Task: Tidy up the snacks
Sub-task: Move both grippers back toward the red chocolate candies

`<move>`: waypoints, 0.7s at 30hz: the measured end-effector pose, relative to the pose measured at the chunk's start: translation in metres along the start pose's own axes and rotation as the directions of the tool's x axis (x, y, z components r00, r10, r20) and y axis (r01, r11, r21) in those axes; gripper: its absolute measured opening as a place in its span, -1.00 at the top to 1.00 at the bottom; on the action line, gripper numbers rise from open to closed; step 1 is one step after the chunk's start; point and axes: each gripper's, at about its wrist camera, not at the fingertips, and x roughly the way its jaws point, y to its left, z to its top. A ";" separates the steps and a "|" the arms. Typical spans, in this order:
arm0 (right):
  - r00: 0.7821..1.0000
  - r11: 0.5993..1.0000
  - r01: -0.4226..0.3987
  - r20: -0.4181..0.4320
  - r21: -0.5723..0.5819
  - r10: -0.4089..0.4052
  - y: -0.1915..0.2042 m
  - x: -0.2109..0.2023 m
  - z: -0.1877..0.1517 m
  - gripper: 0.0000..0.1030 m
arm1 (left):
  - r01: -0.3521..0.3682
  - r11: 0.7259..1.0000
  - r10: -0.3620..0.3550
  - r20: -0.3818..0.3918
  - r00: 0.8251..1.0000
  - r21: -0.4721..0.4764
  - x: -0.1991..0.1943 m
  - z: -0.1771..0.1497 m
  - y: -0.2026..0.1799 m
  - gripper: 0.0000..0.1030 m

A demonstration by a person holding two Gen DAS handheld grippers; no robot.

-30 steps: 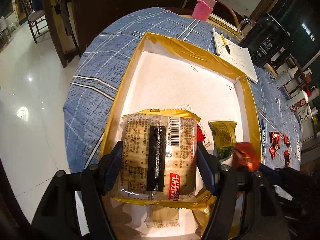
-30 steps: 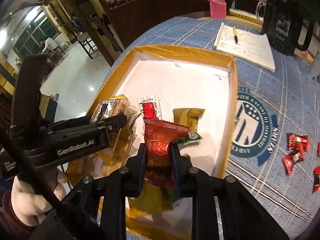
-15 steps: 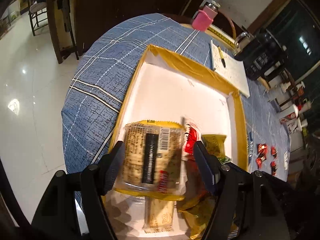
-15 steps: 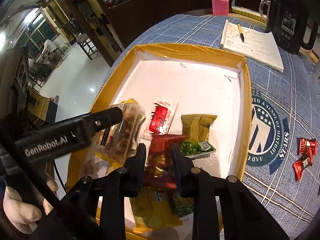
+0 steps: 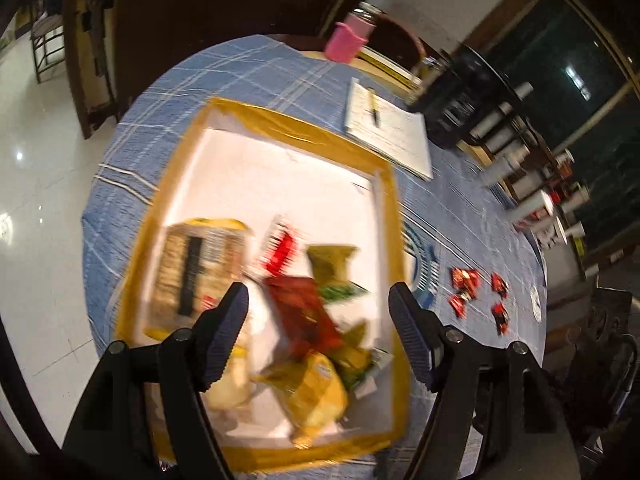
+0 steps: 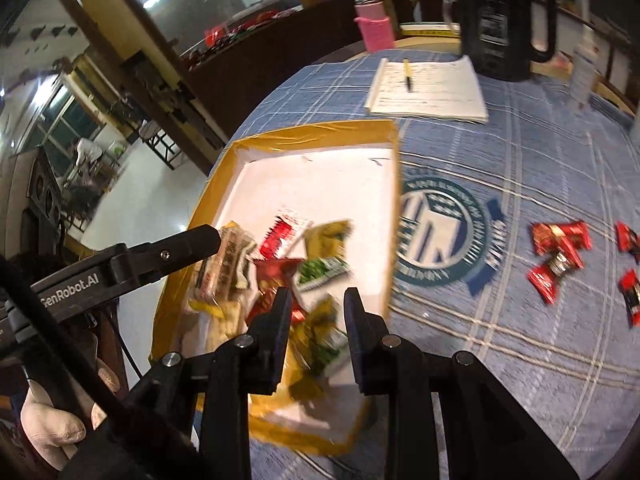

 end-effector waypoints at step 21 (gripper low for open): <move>0.990 0.974 0.052 0.114 0.219 -0.078 -0.151 -0.129 -0.077 0.40 | 0.046 0.973 -0.037 -0.044 0.998 0.227 -0.009 -0.096 -0.185 -0.46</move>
